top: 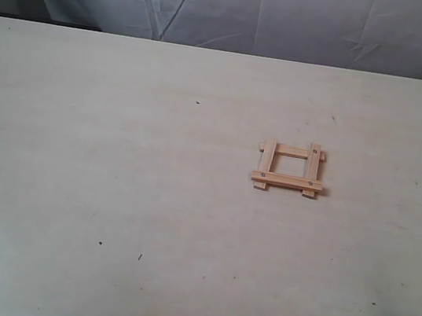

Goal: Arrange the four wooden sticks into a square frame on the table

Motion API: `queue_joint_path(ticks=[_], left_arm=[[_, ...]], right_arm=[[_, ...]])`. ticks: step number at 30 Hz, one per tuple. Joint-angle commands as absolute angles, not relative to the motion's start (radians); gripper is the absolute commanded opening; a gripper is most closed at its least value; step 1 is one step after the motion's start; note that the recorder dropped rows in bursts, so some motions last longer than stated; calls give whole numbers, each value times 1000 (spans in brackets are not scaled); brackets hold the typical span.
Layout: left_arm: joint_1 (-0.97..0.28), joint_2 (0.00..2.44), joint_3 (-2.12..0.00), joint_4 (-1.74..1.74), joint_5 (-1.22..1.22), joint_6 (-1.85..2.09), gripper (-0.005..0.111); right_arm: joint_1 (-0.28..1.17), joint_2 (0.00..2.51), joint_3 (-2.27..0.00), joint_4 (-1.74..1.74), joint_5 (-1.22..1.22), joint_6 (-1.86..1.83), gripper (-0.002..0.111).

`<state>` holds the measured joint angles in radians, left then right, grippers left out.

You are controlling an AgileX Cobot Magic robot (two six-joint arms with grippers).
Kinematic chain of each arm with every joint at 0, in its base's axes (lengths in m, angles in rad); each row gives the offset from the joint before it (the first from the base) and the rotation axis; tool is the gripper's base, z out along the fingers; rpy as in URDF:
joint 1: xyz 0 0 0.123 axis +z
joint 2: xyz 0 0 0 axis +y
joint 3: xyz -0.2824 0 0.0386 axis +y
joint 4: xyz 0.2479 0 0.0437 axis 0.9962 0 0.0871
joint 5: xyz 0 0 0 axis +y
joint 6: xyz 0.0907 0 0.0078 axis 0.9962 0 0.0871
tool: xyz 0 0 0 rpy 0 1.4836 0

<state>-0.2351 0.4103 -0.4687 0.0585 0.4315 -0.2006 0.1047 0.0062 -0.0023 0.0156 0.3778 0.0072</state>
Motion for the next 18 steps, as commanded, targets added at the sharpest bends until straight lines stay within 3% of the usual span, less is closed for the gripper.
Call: queue_joint_path(ticks=[1,10,18], left_arm=[[-180,301,-365,62,409,-201,0],[-105,32,-40,106,292,-201,0],[-80,0,0,145,269,-201,0]], right_arm=[[99,0,0,8,361,9,0],[99,0,0,8,364,10,0],[99,0,0,8,364,12,0]])
